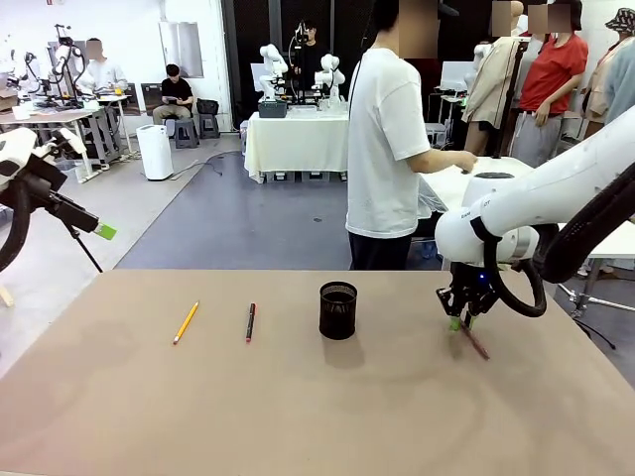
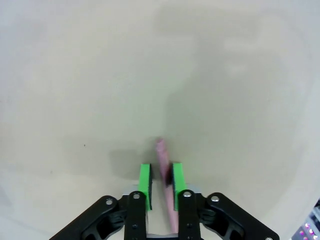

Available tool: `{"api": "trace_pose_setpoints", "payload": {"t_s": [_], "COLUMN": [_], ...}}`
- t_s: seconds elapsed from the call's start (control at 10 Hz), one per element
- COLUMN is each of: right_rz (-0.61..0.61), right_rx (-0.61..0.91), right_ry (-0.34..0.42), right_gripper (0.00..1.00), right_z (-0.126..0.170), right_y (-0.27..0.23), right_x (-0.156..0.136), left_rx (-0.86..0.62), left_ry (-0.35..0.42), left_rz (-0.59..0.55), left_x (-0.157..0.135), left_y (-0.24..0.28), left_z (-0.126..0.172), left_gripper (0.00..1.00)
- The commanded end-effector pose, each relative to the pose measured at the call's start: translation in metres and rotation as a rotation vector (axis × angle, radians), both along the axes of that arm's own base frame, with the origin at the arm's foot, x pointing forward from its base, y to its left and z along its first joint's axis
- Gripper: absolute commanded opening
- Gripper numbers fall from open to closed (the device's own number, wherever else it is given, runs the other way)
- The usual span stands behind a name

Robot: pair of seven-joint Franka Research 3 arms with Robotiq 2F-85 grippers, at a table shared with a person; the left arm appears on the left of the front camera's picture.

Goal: Place the pens into the pen holder.
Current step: Pick up a writing instrument from the table and place it into the Pen holder.

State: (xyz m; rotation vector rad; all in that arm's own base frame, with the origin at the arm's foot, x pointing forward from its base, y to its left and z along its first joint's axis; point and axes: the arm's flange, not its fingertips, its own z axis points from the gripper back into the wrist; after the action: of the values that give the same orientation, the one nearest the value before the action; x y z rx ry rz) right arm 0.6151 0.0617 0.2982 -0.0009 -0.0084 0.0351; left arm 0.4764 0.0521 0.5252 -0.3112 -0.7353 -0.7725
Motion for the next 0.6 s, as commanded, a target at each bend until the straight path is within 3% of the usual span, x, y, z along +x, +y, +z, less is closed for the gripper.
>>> {"api": "trace_pose_setpoints", "payload": {"t_s": [0.0, 0.3, 0.5], "right_rz": [-0.021, 0.036, 0.148], "right_rx": [-0.037, -0.028, 0.089], "right_ry": [0.026, 0.041, 0.008], "right_gripper": [0.00, 0.00, 0.00], "right_z": [-0.009, -0.001, 0.029], "right_y": [0.005, 0.008, 0.004], "right_x": [0.009, 0.011, 0.012], "left_rx": [0.004, 0.004, 0.004], "left_ry": [-0.004, -0.004, -0.004], "left_rz": [-0.004, -0.004, -0.004], "left_x": [0.000, 0.000, 0.000], "left_y": [0.001, 0.001, 0.001], "left_z": [0.000, 0.000, 0.000], "left_gripper": [1.00, 1.00, 1.00]}}
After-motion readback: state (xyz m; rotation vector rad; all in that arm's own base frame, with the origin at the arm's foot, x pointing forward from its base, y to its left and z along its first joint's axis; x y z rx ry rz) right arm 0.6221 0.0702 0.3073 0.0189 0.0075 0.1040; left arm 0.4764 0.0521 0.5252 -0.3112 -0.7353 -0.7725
